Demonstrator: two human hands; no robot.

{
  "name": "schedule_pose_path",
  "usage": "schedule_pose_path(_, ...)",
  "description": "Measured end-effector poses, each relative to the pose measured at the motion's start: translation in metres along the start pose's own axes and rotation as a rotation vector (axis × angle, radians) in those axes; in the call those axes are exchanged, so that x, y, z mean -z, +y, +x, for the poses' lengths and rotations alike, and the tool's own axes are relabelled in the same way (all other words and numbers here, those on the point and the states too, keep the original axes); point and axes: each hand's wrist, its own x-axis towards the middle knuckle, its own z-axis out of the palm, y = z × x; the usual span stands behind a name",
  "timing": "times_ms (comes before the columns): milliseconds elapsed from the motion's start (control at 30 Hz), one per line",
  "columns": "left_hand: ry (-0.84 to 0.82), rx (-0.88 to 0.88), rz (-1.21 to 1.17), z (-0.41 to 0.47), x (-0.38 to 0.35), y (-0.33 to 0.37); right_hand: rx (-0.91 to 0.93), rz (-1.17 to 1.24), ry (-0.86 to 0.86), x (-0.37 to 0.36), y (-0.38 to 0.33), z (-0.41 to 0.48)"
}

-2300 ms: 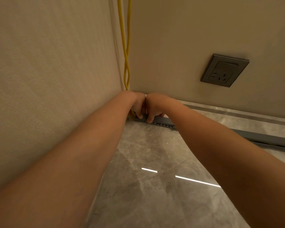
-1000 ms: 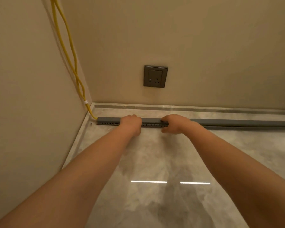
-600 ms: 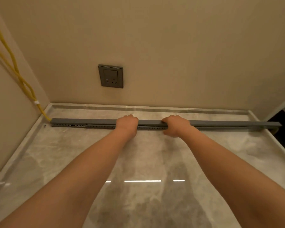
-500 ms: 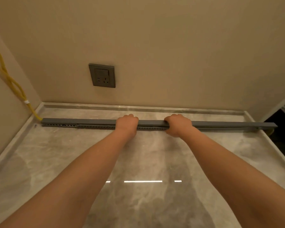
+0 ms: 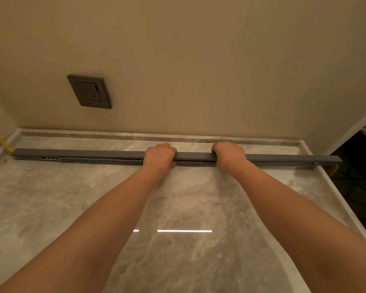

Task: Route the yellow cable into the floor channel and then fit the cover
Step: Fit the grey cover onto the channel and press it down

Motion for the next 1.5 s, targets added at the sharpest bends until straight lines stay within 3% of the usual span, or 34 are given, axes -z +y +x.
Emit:
schedule_pose_path(367,-0.029,0.117,0.013,0.031,0.006,-0.026,0.084,0.091,0.097,0.005,-0.012,0.042)
schedule_pose_path(600,0.001,0.119,0.164,0.049,0.013,-0.029,0.092,0.076,0.128,0.009,-0.012,0.06)
schedule_pose_path(1133,0.034,0.166,-0.017,0.058,0.01,-0.027,0.062,0.109,0.156,0.005,-0.016,0.067)
schedule_pose_path(1367,-0.011,0.215,-0.106,0.044,0.021,-0.023,0.035,0.229,0.064,0.007,-0.021,0.05)
schedule_pose_path(1500,-0.001,0.34,-0.381,0.031,0.033,-0.019,0.048,0.379,-0.011,0.018,-0.027,0.032)
